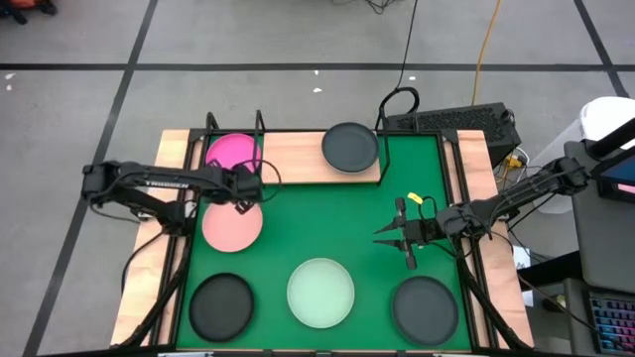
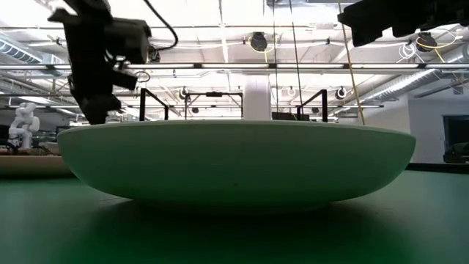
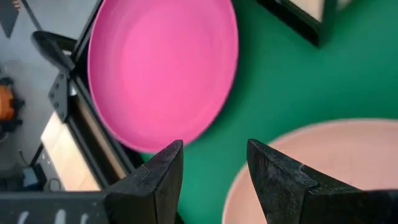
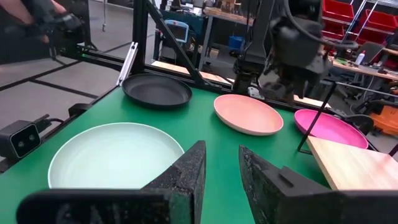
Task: Place and stack plates onto a shelf
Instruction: Stack the pink plate on top of the black plate on the shelf
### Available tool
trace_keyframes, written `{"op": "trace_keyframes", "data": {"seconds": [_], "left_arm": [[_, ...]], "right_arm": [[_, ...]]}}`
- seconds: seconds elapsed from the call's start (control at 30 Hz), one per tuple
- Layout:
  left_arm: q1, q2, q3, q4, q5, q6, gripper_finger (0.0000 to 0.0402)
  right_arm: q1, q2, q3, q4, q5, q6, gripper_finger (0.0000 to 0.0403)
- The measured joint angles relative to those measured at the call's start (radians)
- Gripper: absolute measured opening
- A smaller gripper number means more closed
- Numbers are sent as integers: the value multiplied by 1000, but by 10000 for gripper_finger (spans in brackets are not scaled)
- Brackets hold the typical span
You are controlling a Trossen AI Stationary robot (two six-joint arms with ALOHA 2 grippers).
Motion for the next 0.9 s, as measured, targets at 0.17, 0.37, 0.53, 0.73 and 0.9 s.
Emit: {"op": "trace_keyframes", "data": {"seconds": [0.17, 0.37, 0.53, 0.73, 0.9], "left_arm": [[121, 0, -56, 197, 50, 192, 184], [248, 0, -68, 250, 107, 349, 184], [313, 0, -68, 246, 171, 452, 184], [331, 0, -68, 239, 175, 493, 184], [333, 0, -68, 239, 176, 490, 184]], "right_arm": [[0, 0, 0, 0, 0, 2, 80], [0, 0, 0, -1, 0, 3, 80], [0, 0, 0, -4, 0, 6, 80], [0, 0, 0, -13, 0, 11, 80], [0, 0, 0, -29, 0, 33, 80]]}}
